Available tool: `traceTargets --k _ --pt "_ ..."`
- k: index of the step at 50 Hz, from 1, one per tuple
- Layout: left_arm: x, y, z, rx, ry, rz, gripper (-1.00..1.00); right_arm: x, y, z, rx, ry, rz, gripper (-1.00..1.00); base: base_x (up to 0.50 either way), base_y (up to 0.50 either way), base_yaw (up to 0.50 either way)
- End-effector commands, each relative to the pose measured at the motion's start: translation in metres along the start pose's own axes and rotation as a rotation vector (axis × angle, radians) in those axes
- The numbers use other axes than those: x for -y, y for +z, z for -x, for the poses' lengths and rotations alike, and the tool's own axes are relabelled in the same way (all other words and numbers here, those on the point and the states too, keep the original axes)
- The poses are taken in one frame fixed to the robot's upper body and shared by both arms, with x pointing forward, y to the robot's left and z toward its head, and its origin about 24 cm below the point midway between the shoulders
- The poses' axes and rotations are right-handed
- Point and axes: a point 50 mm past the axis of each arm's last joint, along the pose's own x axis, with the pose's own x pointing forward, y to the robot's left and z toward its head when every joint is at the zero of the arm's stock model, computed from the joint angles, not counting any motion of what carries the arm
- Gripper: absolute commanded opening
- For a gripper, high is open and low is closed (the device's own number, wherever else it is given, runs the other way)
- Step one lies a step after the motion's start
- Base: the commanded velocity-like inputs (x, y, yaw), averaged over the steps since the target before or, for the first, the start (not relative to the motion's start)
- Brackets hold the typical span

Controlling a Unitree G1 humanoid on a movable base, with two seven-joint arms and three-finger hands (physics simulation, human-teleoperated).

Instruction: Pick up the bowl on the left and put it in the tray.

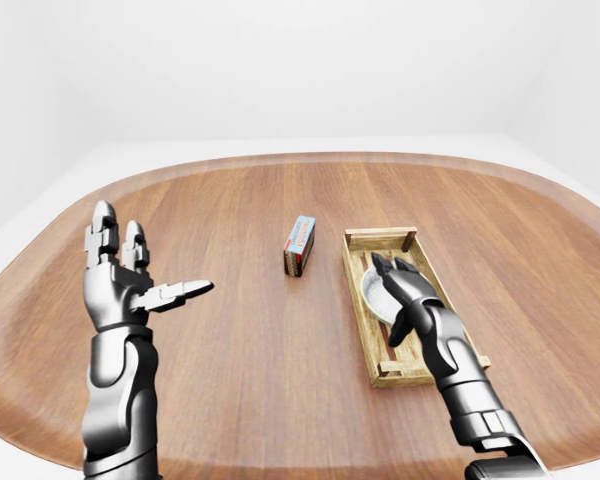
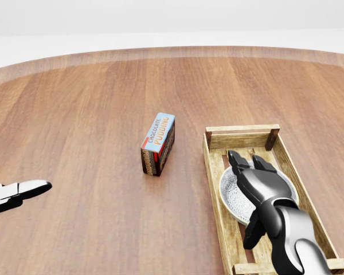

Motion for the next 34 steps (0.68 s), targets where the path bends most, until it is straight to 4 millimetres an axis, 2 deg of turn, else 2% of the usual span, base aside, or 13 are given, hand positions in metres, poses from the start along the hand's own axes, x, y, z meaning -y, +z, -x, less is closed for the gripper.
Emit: traceTargets --k 1,9,12,13,16,17,26,31,34 --pt "0.001 0.001 0.0 0.002 -0.002 0.0 1.0 0.027 0.036 0.04 0.038 -0.039 0.226 1.0 0.0 0.0 0.0" --pt "0.0 0.001 0.0 0.004 -0.001 0.001 1.0 0.047 0.062 0.07 0.011 -0.13 0.293 1.0 0.0 0.0 0.0" --pt "-0.001 0.001 0.0 0.005 0.001 0.002 1.0 0.067 0.074 0.087 -0.005 -0.264 0.325 1.0 0.0 0.0 0.0" --pt "0.0 0.0 0.0 0.001 0.001 0.002 1.0 0.083 0.08 0.1 -0.018 -0.366 0.345 1.0 0.0 0.0 0.0" --pt "0.0 0.0 0.0 0.0 0.0 0.002 1.0 0.098 0.084 0.112 -0.055 -0.462 0.352 1.0 0.0 0.0 0.0" --pt "0.0 0.0 0.0 0.0 0.0 0.002 1.0 0.098 0.084 0.113 -0.059 -0.464 0.348 1.0 0.0 0.0 0.0" --pt "-0.001 0.004 0.0 0.015 0.004 0.006 1.0 0.126 0.11 0.163 -0.057 -0.738 0.302 1.0 0.0 0.0 0.0" --pt "-0.002 0.003 -0.001 0.012 0.004 0.007 1.0 0.138 0.113 0.19 -0.025 -0.871 0.229 1.0 0.0 0.0 0.0" --pt "-0.002 0.005 0.0 0.018 0.003 0.007 1.0 0.142 0.107 0.198 -0.042 -0.901 0.158 1.0 0.0 0.0 0.0"
